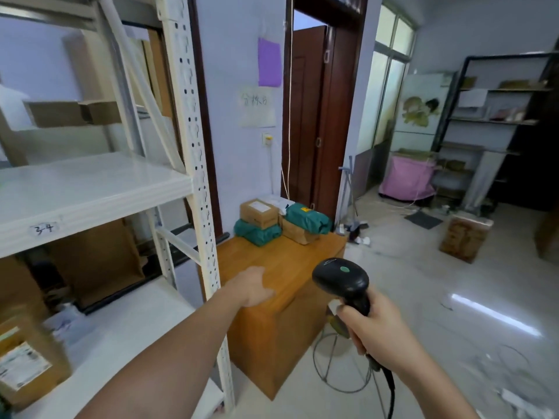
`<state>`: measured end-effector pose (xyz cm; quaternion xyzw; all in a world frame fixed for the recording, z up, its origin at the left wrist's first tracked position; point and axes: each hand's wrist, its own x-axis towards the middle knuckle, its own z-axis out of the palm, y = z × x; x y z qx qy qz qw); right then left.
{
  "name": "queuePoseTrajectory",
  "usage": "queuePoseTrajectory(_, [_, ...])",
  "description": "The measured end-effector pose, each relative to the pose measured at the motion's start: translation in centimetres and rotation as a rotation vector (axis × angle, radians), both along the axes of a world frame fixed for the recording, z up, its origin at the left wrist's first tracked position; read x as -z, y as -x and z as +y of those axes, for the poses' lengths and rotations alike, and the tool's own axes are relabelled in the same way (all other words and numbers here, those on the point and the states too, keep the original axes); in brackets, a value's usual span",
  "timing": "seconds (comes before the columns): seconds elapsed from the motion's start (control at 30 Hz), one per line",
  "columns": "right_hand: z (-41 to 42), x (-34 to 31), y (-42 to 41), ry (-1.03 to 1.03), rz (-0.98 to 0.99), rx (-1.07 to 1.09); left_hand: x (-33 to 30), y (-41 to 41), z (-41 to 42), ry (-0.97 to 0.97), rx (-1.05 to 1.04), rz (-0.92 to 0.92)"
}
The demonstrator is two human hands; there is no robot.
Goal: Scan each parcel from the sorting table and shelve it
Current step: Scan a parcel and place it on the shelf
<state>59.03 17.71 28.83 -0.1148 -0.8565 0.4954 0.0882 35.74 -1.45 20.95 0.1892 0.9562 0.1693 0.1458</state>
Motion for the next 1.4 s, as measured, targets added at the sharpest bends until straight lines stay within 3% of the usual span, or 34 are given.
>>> queuePoseTrajectory(0.57, [7.2,2.2,19.8,0.058,-0.037,0.092,2.9,23.7,7.8,0.070,0.039,-0.038])
queuePoseTrajectory(0.77, [10.2,2.8,28.7,0.084,-0.043,0.011,4.2,31.3,11.2,0.095,0.030,-0.047])
queuePoseTrajectory(1.1, [17.1,3.2,46.3,-0.031,-0.093,-0.139,5.5,45.0,15.8,-0.092,-0.243,-0.188])
queuePoseTrajectory(1.4, [19.8,5.8,59.7,0.025,-0.197,-0.187,10.6,56.4,16.5,-0.355,-0.558,-0.360])
